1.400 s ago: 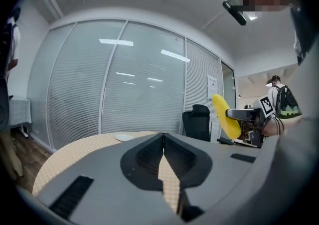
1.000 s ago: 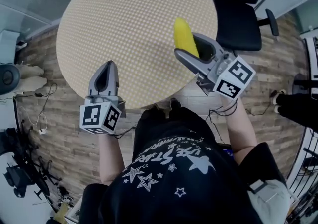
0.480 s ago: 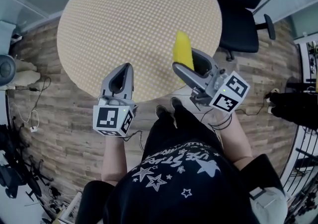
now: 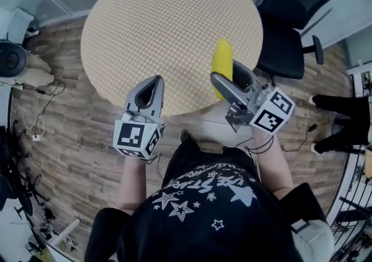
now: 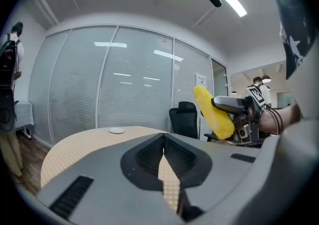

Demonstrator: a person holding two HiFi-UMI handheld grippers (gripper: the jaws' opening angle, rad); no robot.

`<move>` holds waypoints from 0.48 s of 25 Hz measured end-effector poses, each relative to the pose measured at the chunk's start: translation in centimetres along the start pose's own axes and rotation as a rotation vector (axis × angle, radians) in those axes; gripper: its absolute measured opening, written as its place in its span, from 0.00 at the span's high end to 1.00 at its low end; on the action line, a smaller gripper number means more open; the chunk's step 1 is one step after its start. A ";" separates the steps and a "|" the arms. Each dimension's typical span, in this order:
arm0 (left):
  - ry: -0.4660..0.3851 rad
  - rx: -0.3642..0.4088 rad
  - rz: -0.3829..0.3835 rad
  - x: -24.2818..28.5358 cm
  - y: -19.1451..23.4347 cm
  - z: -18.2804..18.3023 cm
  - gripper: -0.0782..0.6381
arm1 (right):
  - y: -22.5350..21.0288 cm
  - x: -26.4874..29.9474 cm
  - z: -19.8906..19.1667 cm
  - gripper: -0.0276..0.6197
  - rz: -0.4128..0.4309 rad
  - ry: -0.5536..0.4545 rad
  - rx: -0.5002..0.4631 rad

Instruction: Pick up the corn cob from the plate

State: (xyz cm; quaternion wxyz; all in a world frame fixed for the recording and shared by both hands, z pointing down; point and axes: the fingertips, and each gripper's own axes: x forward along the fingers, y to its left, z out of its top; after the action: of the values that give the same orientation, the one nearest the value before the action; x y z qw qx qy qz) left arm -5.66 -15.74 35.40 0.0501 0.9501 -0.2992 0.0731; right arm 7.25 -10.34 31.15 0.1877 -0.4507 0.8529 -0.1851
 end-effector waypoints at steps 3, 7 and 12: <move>-0.017 -0.012 0.049 -0.7 -0.6 0.9 0.88 | 0.4 -0.5 1.0 0.56 0.039 0.008 -0.004; -0.029 -0.019 0.092 -1.5 -2.5 1.6 0.88 | 0.5 -2.9 1.9 0.56 0.046 0.028 0.006; -0.037 -0.024 0.172 -1.5 -4.7 1.9 0.88 | -1.1 -5.7 3.0 0.56 0.059 0.036 0.011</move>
State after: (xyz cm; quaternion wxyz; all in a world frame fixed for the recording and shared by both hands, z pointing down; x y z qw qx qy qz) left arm -3.94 -11.37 33.07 0.0496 0.9213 -0.3816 0.0561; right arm 12.46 -6.54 29.98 0.1802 -0.4208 0.8681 -0.1921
